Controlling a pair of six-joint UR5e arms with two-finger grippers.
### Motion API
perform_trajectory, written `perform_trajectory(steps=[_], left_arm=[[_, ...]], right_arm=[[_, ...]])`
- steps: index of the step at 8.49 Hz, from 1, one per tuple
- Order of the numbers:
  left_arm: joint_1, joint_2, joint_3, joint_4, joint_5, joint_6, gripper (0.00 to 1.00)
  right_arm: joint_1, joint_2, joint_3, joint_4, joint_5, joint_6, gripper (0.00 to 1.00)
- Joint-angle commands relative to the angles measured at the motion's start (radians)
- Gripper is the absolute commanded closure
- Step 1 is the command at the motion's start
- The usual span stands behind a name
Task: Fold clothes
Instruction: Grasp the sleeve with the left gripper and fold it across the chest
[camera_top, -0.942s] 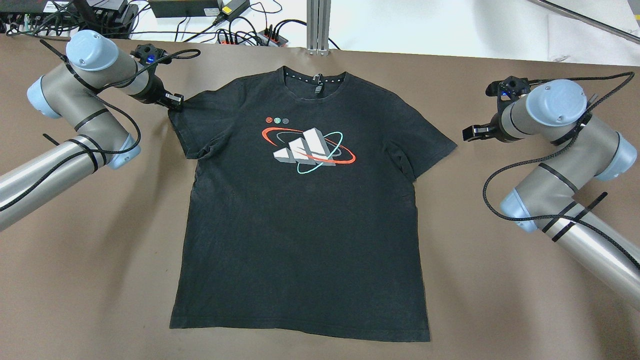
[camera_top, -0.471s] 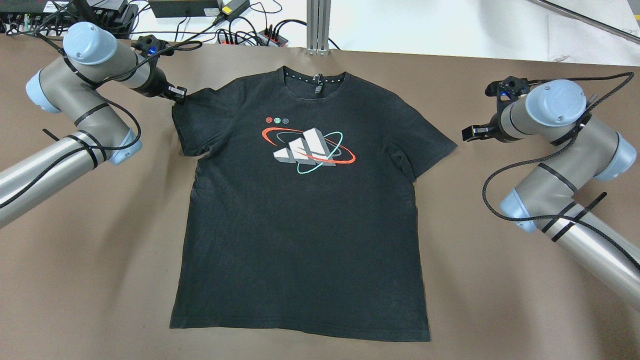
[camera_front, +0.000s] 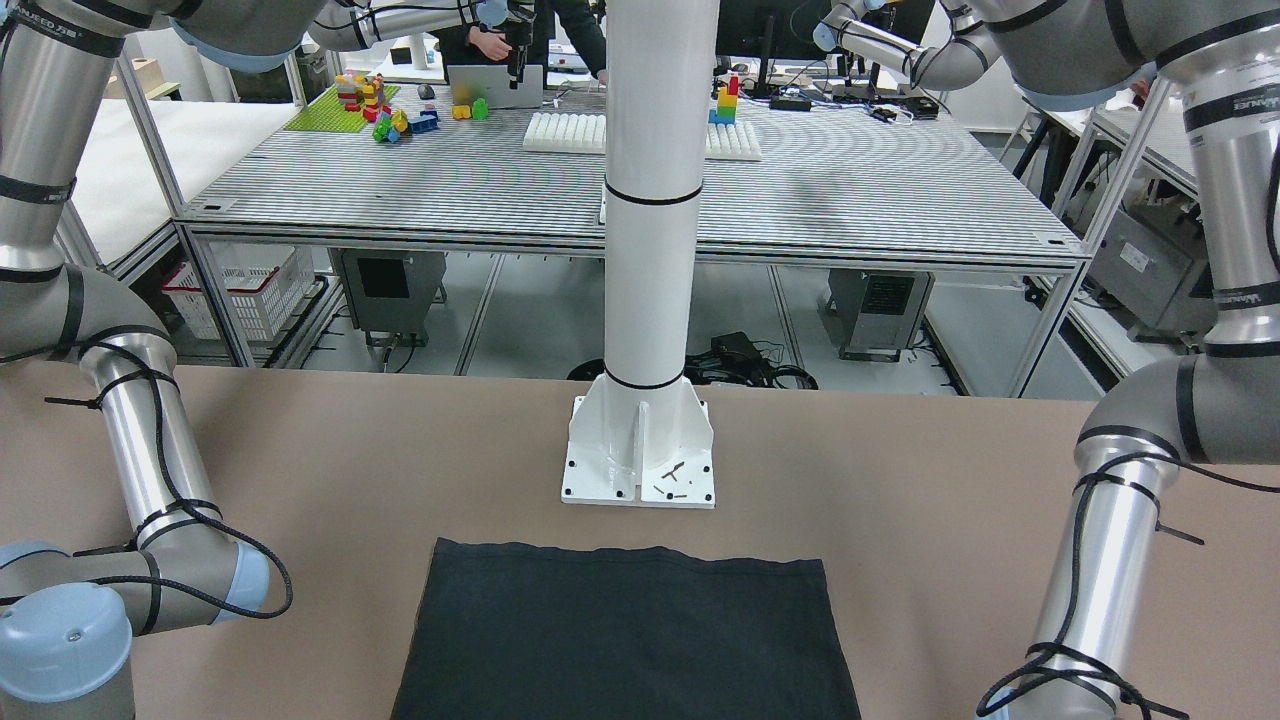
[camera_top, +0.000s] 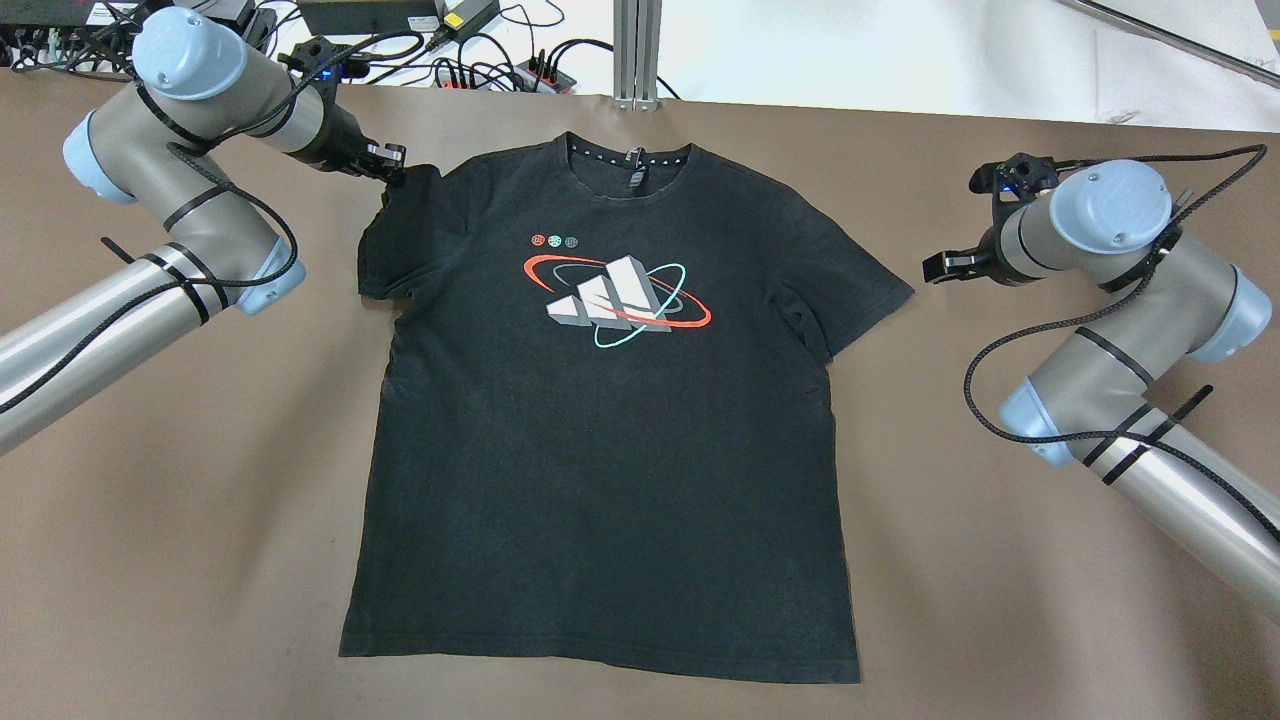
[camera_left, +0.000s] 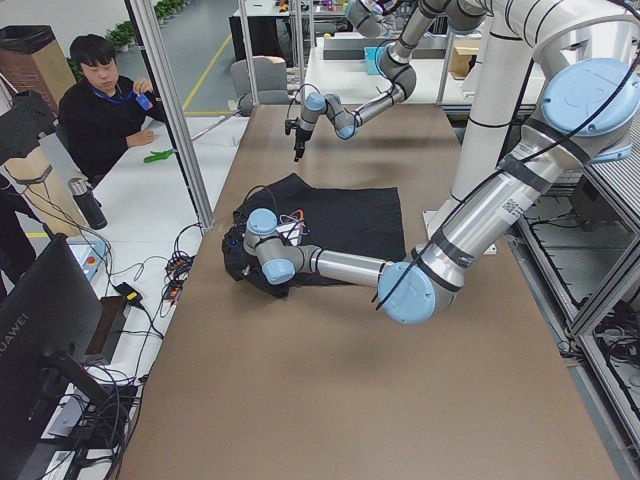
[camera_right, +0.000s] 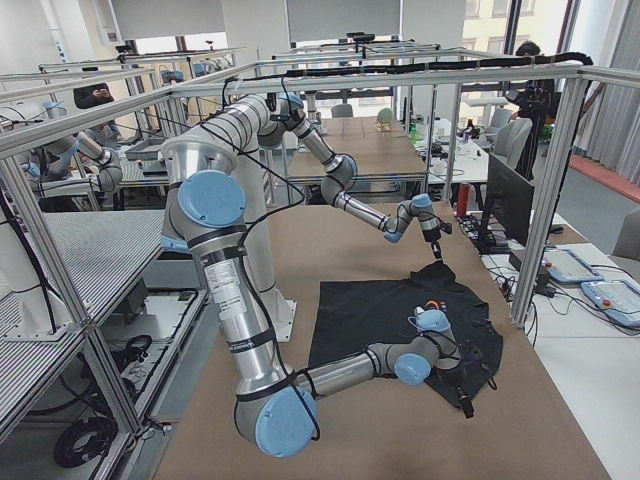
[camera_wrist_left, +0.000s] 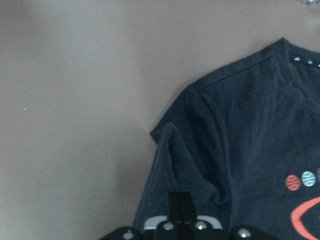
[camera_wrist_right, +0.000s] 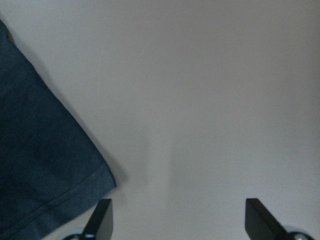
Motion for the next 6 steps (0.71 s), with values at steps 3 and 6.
perform_trajectory(steps=[3,6], left_arm=[[0.149,-0.067,-0.156,0.187,0.162,-0.19,1.0],[0.25,-0.122,-0.127,0.19,0.284,-0.272,1.0]], right_arm=[[-0.012,0.0,-0.002,0.001,0.0,0.0,0.06],[-0.012,0.0,-0.003,0.001,-0.002,0.0,0.06]])
